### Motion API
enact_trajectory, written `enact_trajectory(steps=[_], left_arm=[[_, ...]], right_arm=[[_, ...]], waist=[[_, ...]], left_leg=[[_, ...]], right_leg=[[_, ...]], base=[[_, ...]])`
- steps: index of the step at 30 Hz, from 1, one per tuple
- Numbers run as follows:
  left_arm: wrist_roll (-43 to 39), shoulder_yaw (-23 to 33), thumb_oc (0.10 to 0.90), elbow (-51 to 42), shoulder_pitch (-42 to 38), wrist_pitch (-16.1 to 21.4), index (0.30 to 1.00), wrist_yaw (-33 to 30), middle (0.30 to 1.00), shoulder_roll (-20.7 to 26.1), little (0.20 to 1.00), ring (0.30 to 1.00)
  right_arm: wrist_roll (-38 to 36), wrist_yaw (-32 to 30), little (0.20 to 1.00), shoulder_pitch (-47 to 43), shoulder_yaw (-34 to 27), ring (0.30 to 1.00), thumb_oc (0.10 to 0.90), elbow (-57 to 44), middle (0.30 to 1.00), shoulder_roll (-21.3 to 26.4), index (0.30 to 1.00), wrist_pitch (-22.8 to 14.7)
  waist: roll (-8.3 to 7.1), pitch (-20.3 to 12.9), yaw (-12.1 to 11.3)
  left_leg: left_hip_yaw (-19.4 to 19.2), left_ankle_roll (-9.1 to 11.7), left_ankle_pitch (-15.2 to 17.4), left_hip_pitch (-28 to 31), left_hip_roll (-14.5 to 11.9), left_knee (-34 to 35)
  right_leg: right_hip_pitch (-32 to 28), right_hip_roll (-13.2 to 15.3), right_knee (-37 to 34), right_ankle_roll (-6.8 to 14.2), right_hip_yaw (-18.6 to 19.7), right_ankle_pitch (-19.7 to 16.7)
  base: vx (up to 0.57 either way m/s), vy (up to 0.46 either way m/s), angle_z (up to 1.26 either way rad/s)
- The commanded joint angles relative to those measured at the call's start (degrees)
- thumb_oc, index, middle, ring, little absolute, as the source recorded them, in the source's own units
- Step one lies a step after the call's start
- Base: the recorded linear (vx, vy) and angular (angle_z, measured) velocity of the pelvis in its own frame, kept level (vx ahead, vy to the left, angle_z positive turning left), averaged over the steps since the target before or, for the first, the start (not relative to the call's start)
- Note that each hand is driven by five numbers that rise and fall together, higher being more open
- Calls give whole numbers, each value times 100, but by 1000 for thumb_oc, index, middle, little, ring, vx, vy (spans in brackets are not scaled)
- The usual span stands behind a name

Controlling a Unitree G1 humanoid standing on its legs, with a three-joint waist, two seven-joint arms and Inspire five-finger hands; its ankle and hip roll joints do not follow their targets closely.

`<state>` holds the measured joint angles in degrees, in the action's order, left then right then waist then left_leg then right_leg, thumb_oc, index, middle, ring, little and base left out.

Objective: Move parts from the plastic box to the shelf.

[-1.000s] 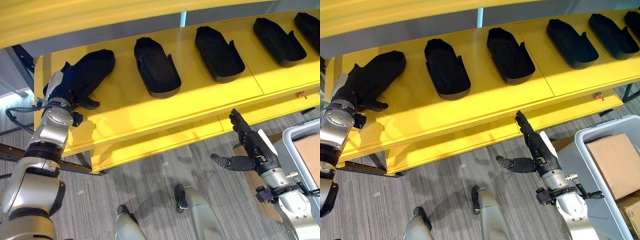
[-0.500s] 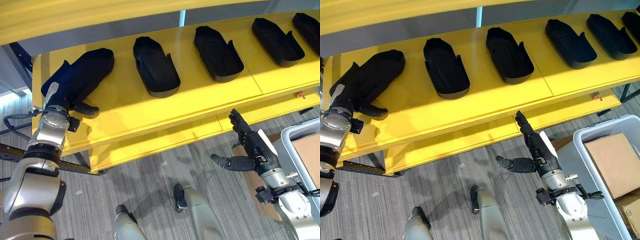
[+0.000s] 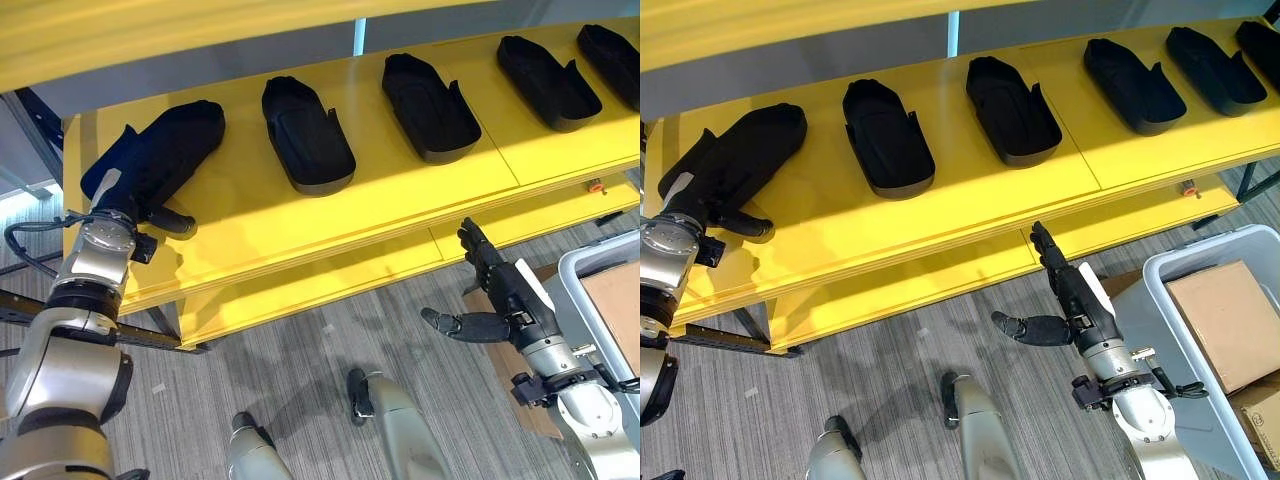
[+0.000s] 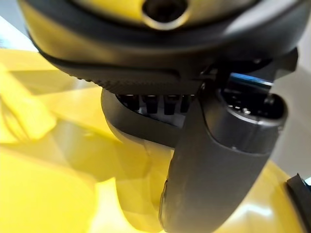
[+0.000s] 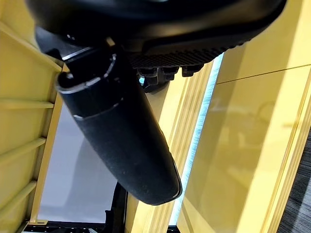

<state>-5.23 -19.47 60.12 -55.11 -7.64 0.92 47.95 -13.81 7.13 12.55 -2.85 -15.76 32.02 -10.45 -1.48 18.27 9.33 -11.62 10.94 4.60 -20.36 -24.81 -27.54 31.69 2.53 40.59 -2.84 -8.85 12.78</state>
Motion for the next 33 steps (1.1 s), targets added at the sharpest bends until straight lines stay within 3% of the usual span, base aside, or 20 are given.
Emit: enact_trajectory(steps=[1,13,33], left_arm=[[334,86,900,-151,-287,151,1000,78,1000,113,1000,1000],[575,-376,900,-725,-206,139,1000,739,1000,359,1000,1000],[-697,-369,900,-1521,146,276,1000,1120,1000,342,1000,1000]], right_arm=[[-451,-2,1000,-290,-277,1000,900,-797,1000,101,1000,-510],[-552,119,1000,-330,-311,1000,900,-810,1000,16,1000,-507],[-508,119,1000,-328,-378,1000,900,-820,1000,-156,1000,-508]], waist=[[101,-461,83],[140,-445,50],[195,-481,36]], left_leg=[[78,-310,-82,-390,-56,-162],[77,-319,-95,-330,-45,-137],[76,-327,-68,-216,-20,-139]], right_leg=[[-301,364,-287,703,324,-243],[-382,362,-317,711,338,-254],[-512,399,-321,721,346,-231]], base=[[0,0,0],[0,0,0],[0,0,0]])
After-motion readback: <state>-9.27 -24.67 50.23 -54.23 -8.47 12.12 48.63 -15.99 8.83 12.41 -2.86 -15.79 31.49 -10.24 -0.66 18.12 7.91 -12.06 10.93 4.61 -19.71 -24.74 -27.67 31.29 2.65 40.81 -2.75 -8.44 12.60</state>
